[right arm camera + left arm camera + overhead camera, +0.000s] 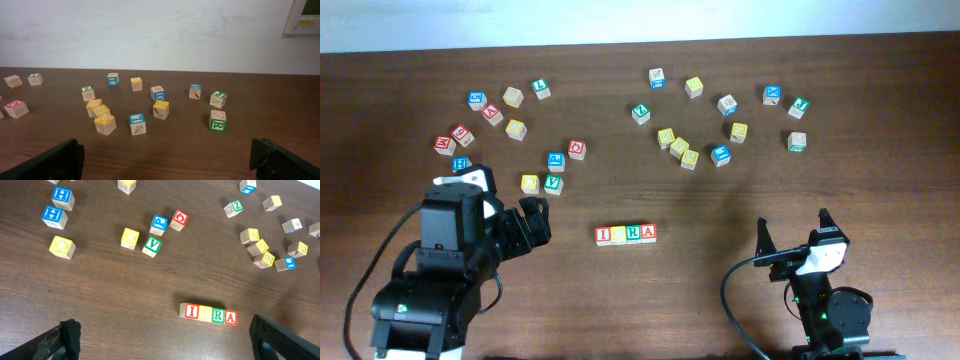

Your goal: Spell out ICRA

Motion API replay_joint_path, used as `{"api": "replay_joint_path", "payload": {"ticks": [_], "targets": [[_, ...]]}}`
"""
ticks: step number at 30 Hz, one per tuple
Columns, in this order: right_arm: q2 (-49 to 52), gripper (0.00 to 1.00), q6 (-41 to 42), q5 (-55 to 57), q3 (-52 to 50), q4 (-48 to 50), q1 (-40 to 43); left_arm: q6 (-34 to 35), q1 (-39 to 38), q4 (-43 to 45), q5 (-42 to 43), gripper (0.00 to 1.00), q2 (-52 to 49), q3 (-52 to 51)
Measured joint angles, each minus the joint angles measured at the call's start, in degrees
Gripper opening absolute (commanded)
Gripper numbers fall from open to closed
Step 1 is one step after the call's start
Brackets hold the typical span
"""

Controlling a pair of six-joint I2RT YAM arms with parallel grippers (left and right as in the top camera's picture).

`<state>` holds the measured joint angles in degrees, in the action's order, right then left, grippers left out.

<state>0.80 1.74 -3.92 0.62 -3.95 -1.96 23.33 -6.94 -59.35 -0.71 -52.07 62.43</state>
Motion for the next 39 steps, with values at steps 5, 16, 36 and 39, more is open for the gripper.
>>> {"api": "replay_joint_path", "payload": {"ticks": [5, 16, 36, 39], "targets": [[0.00, 0.98, 0.02, 0.00, 0.00, 0.02, 0.00, 0.00, 0.00, 0.00, 0.00, 0.99, 0.00, 0.00], [0.00, 0.98, 0.00, 0.00, 0.00, 0.02, 0.00, 0.00, 0.00, -1.18, -0.02, 0.99, 0.00, 0.04], [-0.04, 0.98, 0.00, 0.63, 0.00, -0.02, 0.07, -23.39, 6.29, 43.19, 10.86, 0.99, 34.29, -40.04], [-0.11, 0.98, 0.00, 0.68, 0.00, -0.02, 0.07, -23.80, 6.38, 53.24, 11.26, 0.99, 38.60, -48.70]]}}
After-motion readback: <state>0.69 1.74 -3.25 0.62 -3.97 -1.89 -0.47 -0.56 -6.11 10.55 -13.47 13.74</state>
